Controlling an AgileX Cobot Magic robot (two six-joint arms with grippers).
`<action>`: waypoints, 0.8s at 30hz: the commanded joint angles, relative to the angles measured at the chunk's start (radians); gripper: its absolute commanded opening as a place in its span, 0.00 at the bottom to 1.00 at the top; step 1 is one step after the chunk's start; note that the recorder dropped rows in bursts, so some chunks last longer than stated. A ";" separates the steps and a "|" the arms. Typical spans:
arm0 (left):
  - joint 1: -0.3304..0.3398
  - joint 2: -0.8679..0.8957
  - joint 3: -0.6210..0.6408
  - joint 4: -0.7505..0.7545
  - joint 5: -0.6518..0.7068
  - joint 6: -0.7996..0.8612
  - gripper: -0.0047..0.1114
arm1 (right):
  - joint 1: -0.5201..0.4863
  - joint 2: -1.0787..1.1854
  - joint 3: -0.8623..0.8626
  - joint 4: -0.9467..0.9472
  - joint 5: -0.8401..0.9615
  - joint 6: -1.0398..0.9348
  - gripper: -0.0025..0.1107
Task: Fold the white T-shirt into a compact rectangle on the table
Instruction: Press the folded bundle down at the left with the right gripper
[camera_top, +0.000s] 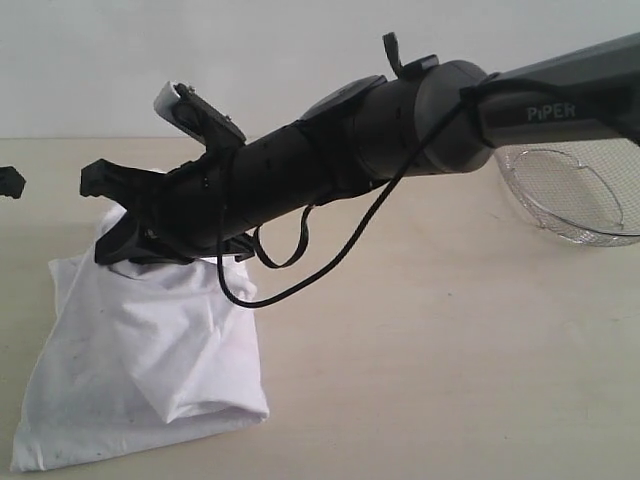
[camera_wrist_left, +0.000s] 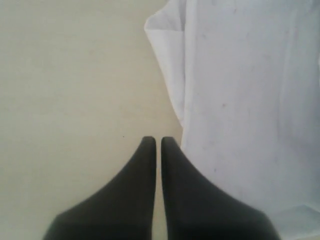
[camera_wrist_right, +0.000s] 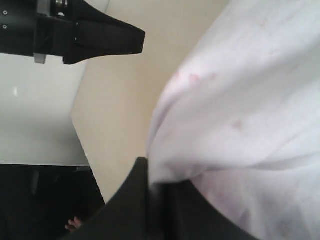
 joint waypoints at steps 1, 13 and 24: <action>0.004 -0.013 -0.005 -0.007 0.002 -0.010 0.08 | 0.024 -0.008 -0.011 0.015 -0.033 -0.009 0.02; 0.004 -0.013 -0.005 -0.014 0.004 -0.010 0.08 | 0.067 -0.008 -0.012 0.013 -0.089 -0.031 0.04; 0.004 -0.013 -0.005 -0.036 0.008 -0.002 0.08 | 0.067 -0.008 -0.012 0.010 -0.038 -0.054 0.69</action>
